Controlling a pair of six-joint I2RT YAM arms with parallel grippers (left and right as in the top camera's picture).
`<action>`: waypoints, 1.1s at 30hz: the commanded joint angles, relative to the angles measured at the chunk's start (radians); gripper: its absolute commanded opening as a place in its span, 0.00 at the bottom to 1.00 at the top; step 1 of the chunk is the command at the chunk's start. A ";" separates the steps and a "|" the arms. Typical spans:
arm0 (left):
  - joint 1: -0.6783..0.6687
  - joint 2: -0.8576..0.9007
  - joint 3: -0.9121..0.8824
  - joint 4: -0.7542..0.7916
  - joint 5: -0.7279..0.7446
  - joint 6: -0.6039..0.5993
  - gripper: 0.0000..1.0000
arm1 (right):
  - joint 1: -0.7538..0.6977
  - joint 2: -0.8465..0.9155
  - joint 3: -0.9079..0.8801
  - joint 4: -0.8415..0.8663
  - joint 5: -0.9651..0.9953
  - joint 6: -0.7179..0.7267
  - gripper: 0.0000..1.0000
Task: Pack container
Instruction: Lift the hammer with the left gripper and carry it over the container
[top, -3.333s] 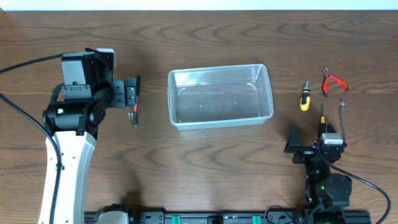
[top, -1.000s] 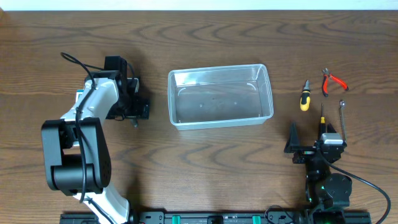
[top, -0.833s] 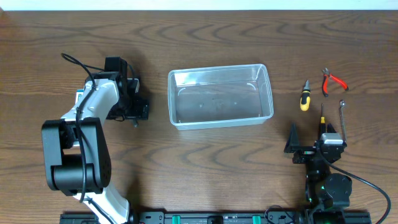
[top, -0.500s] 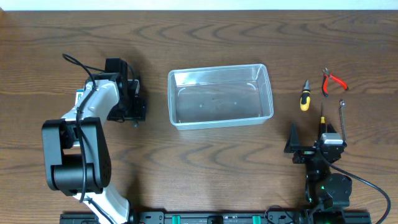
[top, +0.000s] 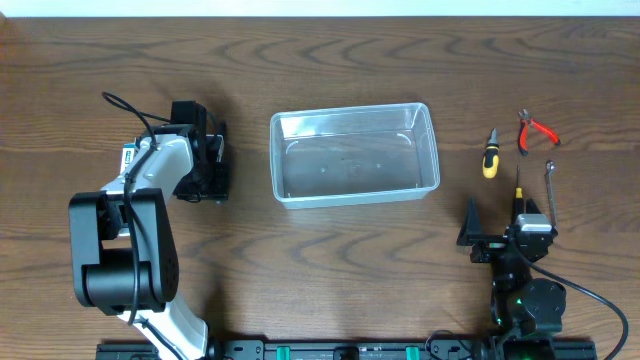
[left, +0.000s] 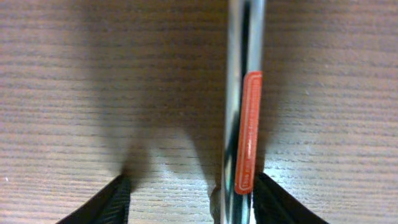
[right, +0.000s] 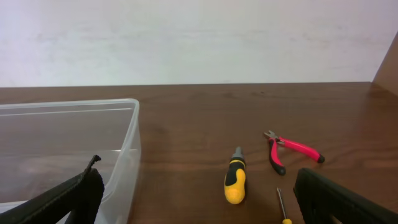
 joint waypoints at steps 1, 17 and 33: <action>0.002 0.006 -0.023 0.002 0.016 -0.001 0.46 | -0.008 -0.006 -0.002 -0.003 0.010 0.002 0.99; -0.004 0.006 -0.020 0.031 0.079 -0.043 0.08 | -0.008 -0.006 -0.002 -0.003 0.010 0.003 0.99; -0.005 -0.019 0.101 -0.048 0.048 -0.042 0.06 | -0.008 -0.006 -0.002 -0.003 0.010 0.002 0.99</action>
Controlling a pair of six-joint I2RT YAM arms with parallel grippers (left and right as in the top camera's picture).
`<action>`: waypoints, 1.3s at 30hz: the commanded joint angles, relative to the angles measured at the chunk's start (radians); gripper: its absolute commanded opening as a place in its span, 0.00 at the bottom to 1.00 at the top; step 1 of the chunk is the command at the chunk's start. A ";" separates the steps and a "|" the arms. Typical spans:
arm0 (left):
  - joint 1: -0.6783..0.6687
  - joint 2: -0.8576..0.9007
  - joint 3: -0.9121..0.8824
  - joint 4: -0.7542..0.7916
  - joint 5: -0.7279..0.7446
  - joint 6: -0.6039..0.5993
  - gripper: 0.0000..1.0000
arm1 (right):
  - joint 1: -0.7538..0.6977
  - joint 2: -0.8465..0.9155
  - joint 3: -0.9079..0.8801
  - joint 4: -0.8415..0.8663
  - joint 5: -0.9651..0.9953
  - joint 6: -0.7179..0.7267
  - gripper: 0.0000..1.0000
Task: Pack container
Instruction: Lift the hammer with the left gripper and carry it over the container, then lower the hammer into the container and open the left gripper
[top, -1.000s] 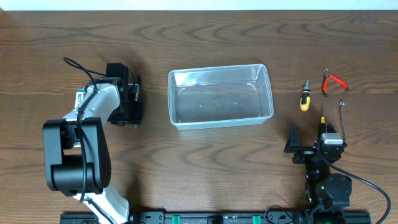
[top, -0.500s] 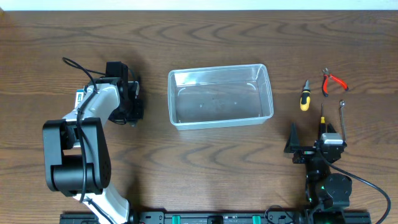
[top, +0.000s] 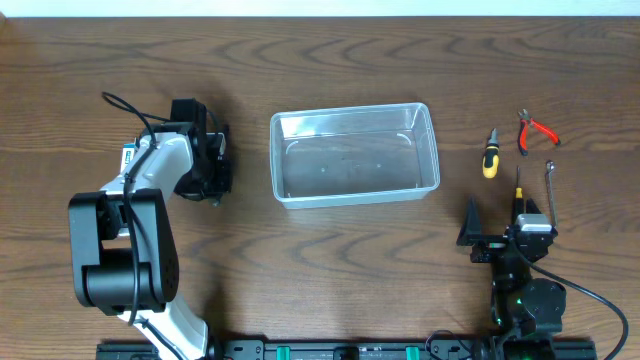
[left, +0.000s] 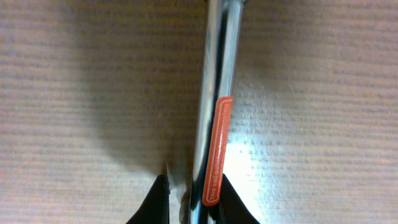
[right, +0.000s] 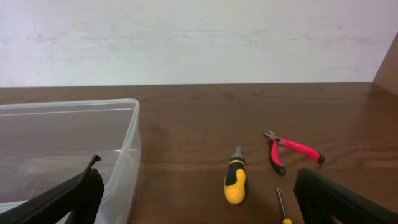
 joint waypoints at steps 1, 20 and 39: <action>-0.003 -0.026 0.097 -0.025 -0.016 -0.005 0.06 | -0.008 -0.006 -0.002 -0.002 0.010 0.002 0.99; -0.129 -0.360 0.281 0.001 -0.033 0.143 0.06 | -0.008 -0.006 -0.002 -0.003 0.010 0.002 0.99; -0.620 -0.317 0.277 -0.045 -0.034 0.460 0.06 | -0.008 -0.006 -0.002 -0.003 0.011 0.002 0.99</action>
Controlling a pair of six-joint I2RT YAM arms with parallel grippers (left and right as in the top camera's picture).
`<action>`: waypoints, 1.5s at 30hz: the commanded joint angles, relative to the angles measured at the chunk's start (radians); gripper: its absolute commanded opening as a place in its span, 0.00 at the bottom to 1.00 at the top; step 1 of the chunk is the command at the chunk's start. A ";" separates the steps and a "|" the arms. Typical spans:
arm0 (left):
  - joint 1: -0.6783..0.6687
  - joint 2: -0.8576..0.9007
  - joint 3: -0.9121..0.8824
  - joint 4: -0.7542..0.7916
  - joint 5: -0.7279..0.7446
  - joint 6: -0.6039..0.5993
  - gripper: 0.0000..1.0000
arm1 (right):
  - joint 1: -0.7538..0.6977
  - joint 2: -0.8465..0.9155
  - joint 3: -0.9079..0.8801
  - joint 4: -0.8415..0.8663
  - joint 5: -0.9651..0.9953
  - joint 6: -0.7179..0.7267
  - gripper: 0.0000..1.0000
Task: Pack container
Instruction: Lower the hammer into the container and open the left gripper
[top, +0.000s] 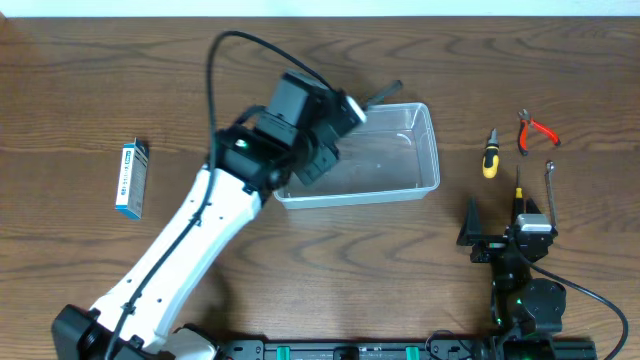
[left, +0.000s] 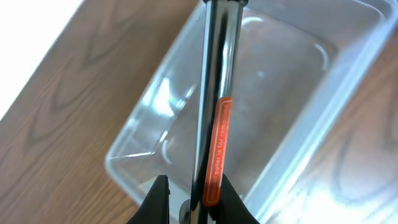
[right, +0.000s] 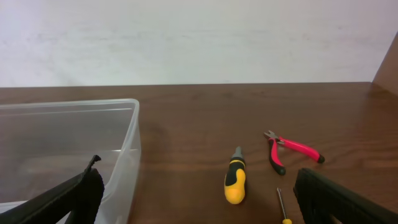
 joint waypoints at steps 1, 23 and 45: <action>-0.019 0.048 0.011 -0.022 -0.005 0.053 0.06 | -0.008 -0.006 -0.002 -0.002 0.010 0.002 0.99; -0.026 0.470 0.009 -0.067 -0.005 0.087 0.06 | -0.008 -0.006 -0.002 -0.003 0.010 0.003 0.99; -0.024 0.475 0.018 -0.044 -0.072 0.079 0.98 | -0.008 -0.006 -0.002 -0.003 0.010 0.002 0.99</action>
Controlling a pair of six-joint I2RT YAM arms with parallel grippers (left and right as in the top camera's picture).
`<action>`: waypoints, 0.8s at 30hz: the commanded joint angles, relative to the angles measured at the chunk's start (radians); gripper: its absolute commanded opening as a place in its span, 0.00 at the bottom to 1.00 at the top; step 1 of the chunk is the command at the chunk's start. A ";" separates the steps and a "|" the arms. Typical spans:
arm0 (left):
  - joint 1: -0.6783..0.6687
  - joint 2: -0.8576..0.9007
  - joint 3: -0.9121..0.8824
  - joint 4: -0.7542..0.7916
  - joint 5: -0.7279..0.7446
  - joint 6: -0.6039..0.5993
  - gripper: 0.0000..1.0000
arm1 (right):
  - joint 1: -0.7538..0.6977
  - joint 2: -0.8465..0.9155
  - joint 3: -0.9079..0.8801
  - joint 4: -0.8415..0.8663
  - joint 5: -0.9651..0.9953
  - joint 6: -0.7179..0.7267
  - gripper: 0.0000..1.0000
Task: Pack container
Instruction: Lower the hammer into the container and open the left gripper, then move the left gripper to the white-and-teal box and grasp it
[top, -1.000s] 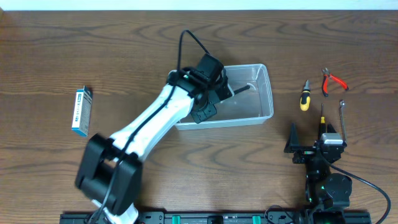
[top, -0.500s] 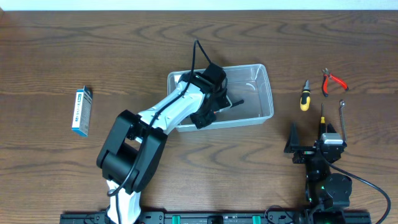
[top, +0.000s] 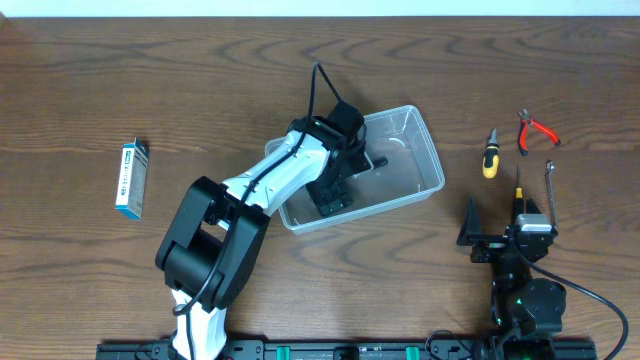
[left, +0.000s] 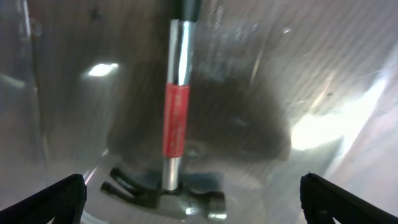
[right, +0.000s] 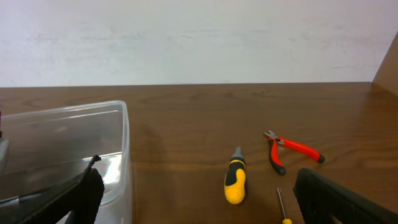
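The clear plastic container (top: 425, 160) sits mid-table, turned a little askew. A hammer (left: 176, 118) with a chrome shaft, red label and black grip lies flat on the container floor, its head (left: 163, 196) nearest the camera. The black grip end (top: 377, 160) shows past the wrist in the overhead view. My left gripper (top: 335, 185) hangs inside the container just above the hammer, open wide (left: 193, 199), its fingers far apart at the frame's lower corners. My right gripper (right: 199, 205) rests open at the table's near right, holding nothing.
Right of the container lie a yellow-and-black screwdriver (top: 489, 155), red pliers (top: 535, 130), a thin screwdriver (top: 518, 190) and a silver bent tool (top: 550, 185). A blue-and-white box (top: 130, 178) lies at the far left.
My left gripper was shut on the hammer above the container's far left rim. Now it is open down inside, and the hammer lies loose on the floor. The container has turned slightly.
My left gripper stood open around the hammer's shaft on the table at the left, then was shut on it there. Later it held the hammer over the container. Now the hammer lies in the container, let go. The right arm has stayed still throughout.
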 joint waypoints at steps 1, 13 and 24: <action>0.003 -0.034 0.024 -0.001 -0.052 0.002 0.98 | -0.008 -0.006 -0.002 -0.002 0.010 0.002 0.99; 0.120 -0.255 0.225 -0.010 -0.063 -0.178 0.98 | -0.008 -0.006 -0.002 -0.003 0.010 0.003 0.99; 0.454 -0.394 0.250 -0.075 -0.126 -0.496 0.98 | -0.008 -0.006 -0.002 -0.003 0.010 0.002 0.99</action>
